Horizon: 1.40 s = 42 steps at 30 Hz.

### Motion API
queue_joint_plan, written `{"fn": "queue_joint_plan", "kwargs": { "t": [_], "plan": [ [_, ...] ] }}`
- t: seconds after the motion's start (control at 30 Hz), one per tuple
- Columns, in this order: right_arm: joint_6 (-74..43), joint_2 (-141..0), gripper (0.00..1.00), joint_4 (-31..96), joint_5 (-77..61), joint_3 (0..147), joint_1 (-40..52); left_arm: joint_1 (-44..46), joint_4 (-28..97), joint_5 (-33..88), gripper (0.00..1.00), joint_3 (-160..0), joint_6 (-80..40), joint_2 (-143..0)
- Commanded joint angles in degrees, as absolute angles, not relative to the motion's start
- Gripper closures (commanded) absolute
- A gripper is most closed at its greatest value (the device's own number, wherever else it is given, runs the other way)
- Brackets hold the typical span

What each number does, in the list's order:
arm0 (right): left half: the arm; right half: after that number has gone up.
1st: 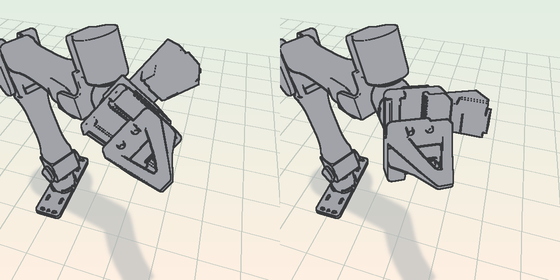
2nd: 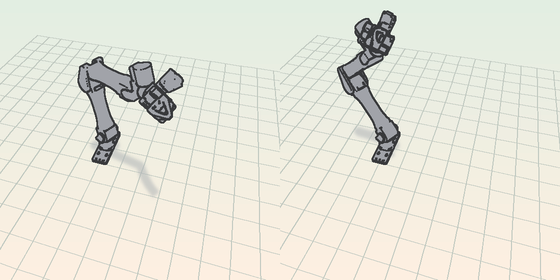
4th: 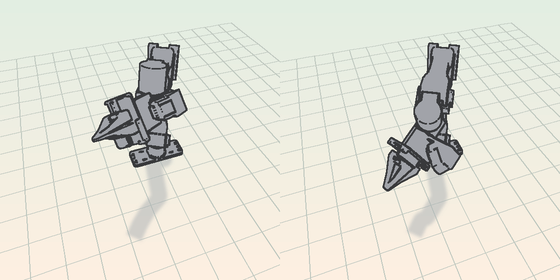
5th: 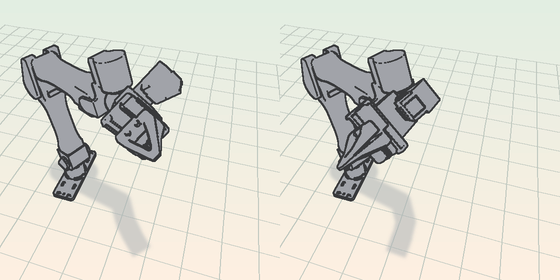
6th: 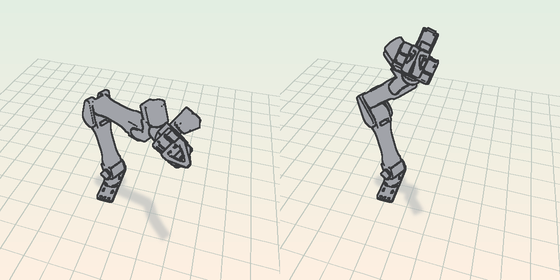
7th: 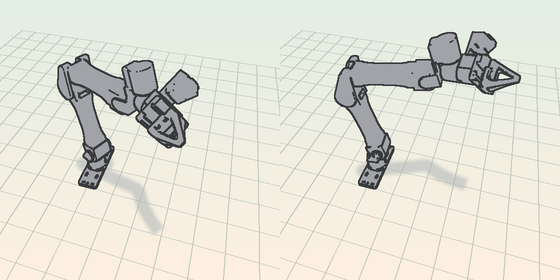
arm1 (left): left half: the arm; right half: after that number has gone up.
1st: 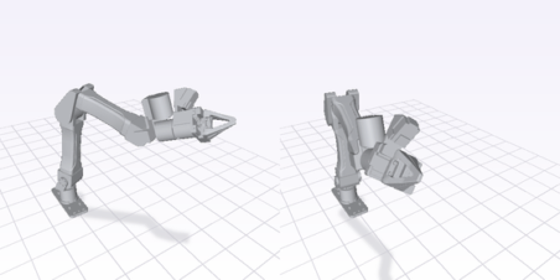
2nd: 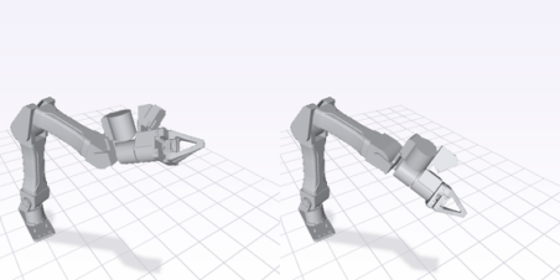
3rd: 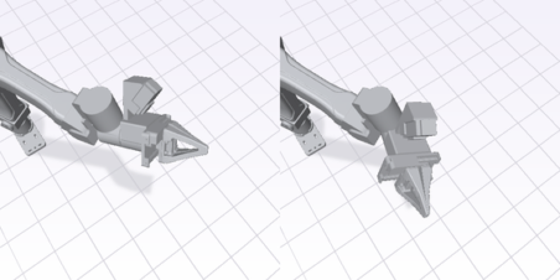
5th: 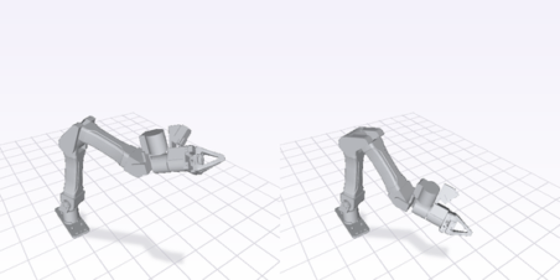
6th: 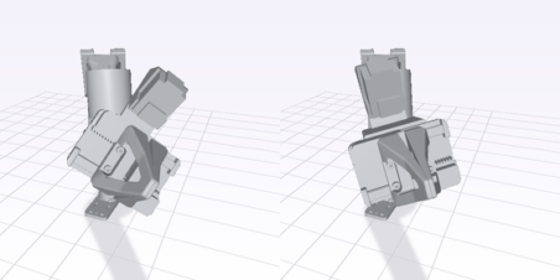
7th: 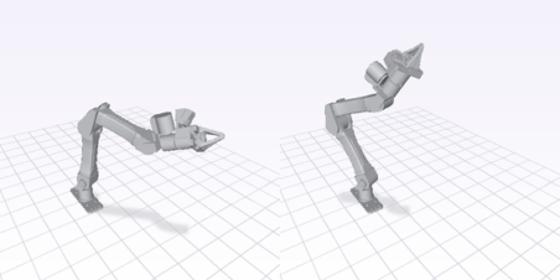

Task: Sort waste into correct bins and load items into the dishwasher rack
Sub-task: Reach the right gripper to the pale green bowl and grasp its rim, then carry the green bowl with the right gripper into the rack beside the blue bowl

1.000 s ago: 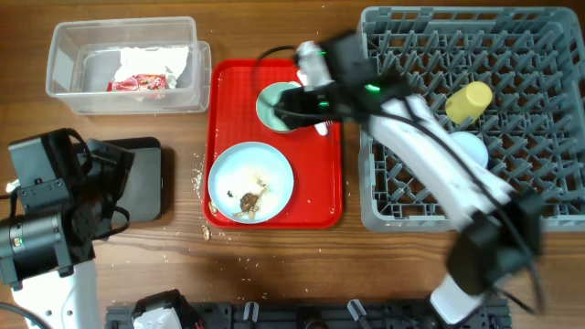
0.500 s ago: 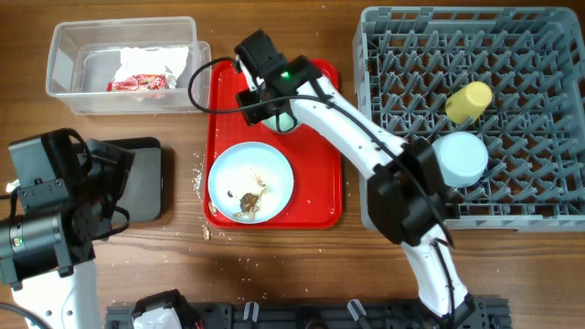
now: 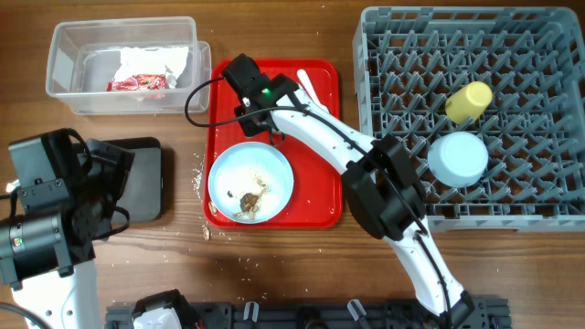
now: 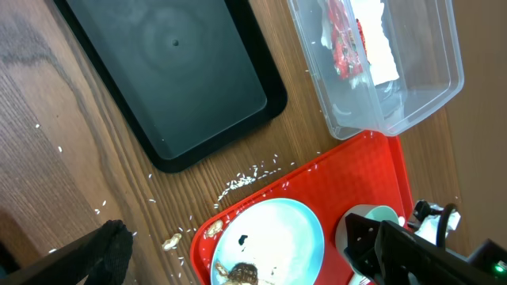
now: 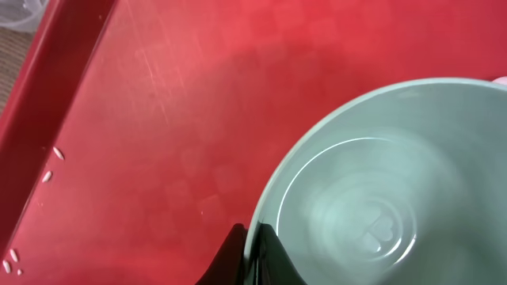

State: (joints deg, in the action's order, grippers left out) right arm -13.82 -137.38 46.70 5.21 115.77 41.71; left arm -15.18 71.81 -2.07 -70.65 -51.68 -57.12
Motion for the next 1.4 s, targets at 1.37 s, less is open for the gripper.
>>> {"fn": "queue_joint_plan", "kwargs": {
  "t": [1.37],
  "plan": [
    [27.0,-106.4,0.96,83.4,-83.7,75.9,-11.1,-15.4,71.6,-2.9,0.0,-70.6,-51.0,-57.1]
  ]
}}
